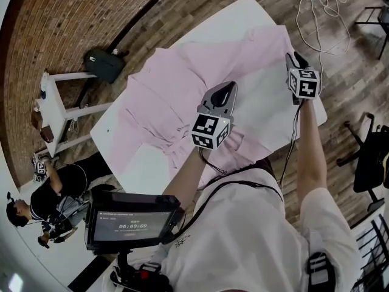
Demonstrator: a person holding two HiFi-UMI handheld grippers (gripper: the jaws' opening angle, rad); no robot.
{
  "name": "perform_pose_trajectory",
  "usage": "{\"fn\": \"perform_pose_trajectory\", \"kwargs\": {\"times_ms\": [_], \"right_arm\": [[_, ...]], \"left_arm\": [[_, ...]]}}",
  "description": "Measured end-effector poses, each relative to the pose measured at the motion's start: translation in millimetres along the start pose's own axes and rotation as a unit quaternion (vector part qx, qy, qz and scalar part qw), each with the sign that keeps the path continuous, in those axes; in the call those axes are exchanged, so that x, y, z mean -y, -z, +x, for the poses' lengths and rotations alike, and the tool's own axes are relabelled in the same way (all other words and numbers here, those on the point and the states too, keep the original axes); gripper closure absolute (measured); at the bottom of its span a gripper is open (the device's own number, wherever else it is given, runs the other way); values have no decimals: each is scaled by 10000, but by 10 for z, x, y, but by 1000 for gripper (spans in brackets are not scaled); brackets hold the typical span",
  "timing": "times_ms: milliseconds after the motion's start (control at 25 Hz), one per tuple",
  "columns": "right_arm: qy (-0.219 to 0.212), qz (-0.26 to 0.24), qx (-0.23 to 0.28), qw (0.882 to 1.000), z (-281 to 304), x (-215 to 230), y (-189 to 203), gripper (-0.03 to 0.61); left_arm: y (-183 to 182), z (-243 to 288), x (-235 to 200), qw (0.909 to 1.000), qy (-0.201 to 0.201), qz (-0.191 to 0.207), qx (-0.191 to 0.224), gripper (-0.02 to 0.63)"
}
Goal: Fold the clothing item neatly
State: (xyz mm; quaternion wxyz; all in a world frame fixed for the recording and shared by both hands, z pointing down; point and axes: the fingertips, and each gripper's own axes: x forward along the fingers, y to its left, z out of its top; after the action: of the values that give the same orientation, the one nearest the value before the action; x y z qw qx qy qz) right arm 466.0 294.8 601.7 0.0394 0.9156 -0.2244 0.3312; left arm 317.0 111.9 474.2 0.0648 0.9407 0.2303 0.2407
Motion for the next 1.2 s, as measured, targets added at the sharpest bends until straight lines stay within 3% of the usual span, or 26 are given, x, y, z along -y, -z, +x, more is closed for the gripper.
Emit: {"fn": "perform_pose_trajectory", "kwargs": {"times_ms": [440,600,960,1200], "right_arm": [[71,275,-716,9970,201,112,159,480],[-48,61,-833,9965,217,56,157,540],[-202,-508,165,9984,-166,-336,-437,540],[-411,-874,411,9945,-310,-784,-700,540]], "left_arm": [[70,-18,-124,9997,-195,-152,-21,612],[71,-99,-135,9995,-260,-162,20,614],[54,-475,-269,9984,-467,-234,224,612],[64,-790,-337,9968,-626,-291,396,613]]}}
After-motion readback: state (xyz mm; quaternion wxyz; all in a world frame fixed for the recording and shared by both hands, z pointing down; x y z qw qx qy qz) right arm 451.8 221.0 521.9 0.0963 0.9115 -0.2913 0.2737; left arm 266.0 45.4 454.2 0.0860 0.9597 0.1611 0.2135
